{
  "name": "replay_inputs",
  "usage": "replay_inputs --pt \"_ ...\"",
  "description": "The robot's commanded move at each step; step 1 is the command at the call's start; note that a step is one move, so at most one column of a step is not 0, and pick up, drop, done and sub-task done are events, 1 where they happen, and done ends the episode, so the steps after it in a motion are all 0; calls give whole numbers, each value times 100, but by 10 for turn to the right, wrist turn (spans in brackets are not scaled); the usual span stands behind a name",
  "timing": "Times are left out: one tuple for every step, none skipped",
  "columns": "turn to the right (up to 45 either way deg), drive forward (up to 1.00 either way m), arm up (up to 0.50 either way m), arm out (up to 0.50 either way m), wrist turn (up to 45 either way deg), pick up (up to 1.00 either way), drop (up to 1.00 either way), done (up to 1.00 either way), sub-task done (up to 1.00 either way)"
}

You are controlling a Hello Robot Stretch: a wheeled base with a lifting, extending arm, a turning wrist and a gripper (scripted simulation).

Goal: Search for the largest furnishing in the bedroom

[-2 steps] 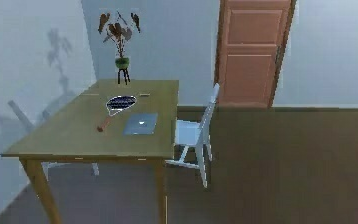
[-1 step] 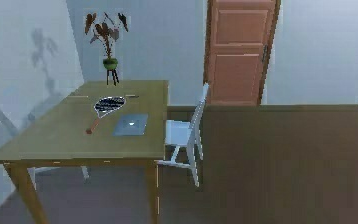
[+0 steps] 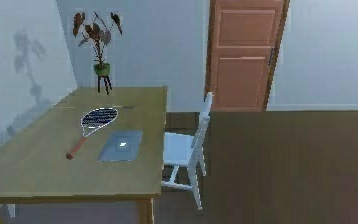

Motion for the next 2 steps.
replay_inputs --pt "-450 0 0 0 0 0 0 0 0" --pt "-450 0 0 0 0 0 0 0 0"
